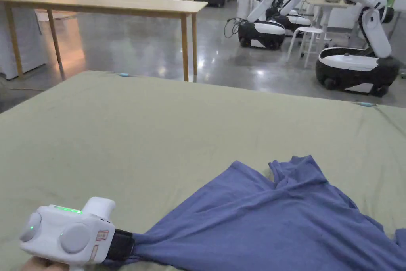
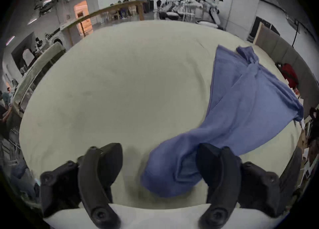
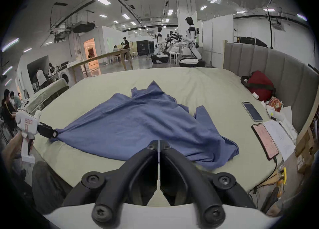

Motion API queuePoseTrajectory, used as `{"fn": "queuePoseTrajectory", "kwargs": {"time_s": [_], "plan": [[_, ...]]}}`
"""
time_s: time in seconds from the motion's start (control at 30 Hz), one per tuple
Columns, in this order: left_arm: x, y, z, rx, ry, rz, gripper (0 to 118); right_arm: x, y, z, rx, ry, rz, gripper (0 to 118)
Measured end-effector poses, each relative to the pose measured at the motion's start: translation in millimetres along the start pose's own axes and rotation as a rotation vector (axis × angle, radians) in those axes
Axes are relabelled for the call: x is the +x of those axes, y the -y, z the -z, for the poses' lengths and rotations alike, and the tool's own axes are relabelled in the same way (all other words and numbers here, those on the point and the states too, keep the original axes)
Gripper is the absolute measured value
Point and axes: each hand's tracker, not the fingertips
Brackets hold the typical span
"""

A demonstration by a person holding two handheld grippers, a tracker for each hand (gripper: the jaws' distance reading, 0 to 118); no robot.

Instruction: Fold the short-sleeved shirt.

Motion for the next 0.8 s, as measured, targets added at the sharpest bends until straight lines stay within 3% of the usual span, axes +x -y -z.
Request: {"fn": "queuePoseTrajectory", "kwargs": {"time_s": [0.03, 0.07, 0.1, 0.17, 0.43, 0.47, 0.63, 0.73, 0.8], "plan": [[1.4, -0.9, 1.8, 0.001, 0.010, 0.005, 76, -0.1, -2.3, 1.6, -0.014, 0.000, 0.000, 3], [-5.2, -0.3, 8.4, 0.004, 0.011, 0.005, 58, 0.4, -1.2, 1.9, -0.017, 0.003, 0.000, 3], [-6.2, -2.6, 6.7, -0.012, 0.041, 0.012, 24, 1.1, 0.1, 1.7, -0.019, 0.003, -0.002, 3], [-2.9, -5.7, 0.3, 0.020, 0.038, 0.055, 0, 1.0, -1.7, 3.9, -0.033, 0.008, -0.014, 3], [37.1, 12.5, -41.0, 0.043, 0.043, 0.036, 0, 14.8, -33.0, 52.7, -0.082, 0.019, -0.047, 3], [20.7, 2.9, -30.4, 0.019, 0.074, 0.012, 0, 17.1, -41.8, 63.3, -0.083, 0.022, -0.057, 3], [13.3, -4.2, -24.0, 0.019, 0.092, -0.014, 0, 30.0, -104.3, 144.4, -0.130, 0.017, -0.090, 3], [14.2, -6.5, -17.0, 0.009, 0.099, -0.012, 0, 32.5, -142.4, 209.2, -0.213, -0.035, -0.108, 3], [11.2, -11.4, -14.2, 0.006, 0.109, -0.021, 0, 30.7, -161.2, 249.5, -0.260, -0.026, -0.152, 3]]}}
